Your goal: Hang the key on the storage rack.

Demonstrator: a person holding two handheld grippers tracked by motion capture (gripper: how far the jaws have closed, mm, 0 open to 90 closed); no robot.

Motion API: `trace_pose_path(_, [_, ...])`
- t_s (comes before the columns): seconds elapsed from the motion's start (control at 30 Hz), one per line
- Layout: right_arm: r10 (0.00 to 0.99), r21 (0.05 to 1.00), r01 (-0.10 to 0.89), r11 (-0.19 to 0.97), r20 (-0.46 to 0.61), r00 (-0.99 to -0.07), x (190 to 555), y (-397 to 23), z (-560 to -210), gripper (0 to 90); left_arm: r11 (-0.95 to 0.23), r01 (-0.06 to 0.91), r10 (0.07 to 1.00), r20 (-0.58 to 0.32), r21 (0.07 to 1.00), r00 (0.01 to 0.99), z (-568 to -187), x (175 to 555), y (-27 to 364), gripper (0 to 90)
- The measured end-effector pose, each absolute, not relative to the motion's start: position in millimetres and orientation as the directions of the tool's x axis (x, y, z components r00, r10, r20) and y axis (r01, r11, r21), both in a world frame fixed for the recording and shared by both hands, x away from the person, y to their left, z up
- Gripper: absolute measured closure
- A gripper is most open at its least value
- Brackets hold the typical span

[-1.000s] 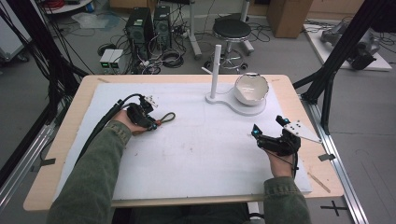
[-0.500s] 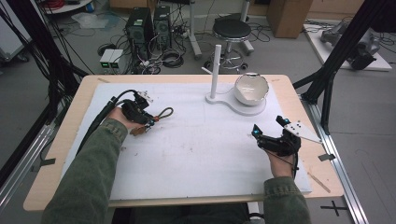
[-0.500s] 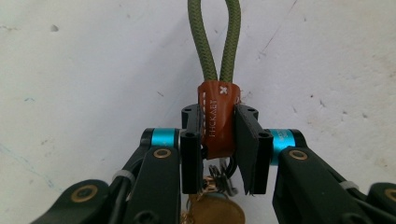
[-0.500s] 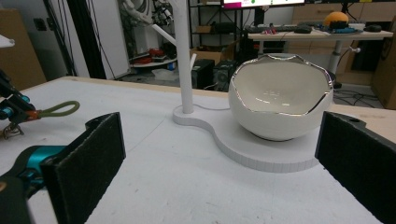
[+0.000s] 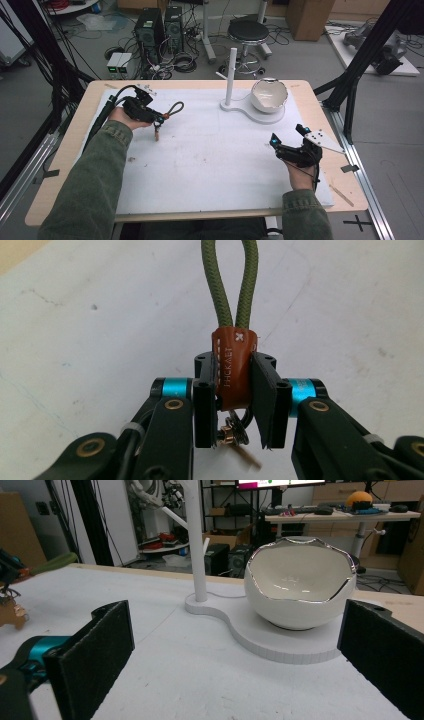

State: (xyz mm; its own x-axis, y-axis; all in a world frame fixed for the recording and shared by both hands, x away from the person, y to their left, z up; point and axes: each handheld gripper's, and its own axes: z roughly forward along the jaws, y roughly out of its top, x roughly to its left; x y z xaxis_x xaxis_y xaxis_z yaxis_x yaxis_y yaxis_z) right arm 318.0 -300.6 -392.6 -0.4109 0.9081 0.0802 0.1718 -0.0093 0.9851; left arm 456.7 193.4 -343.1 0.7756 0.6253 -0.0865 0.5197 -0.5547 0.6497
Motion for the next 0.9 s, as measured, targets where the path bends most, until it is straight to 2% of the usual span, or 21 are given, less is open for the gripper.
trace_pose_path(0.4, [0.910,0.985,0.171,-0.016,0.085,-0.406,317.8,-301.0,-392.8,0.6,-0.505,0.500,0.634,-0.090,0.704,0.768,-310.9,459.5,185.9,72.7])
trace_pose_path(0.63, [0.909,0.984,0.177,-0.016,0.088,-0.406,317.7,-301.5,-392.9,0.6,-0.432,0.535,0.650,-0.160,0.726,0.743,-297.0,464.8,184.7,72.8])
trace_pose_path(0.9, [0.909,0.984,0.176,-0.019,0.091,-0.407,317.5,-301.6,-392.9,0.6,-0.390,0.511,0.648,-0.165,0.766,0.743,-284.6,467.8,178.3,72.7])
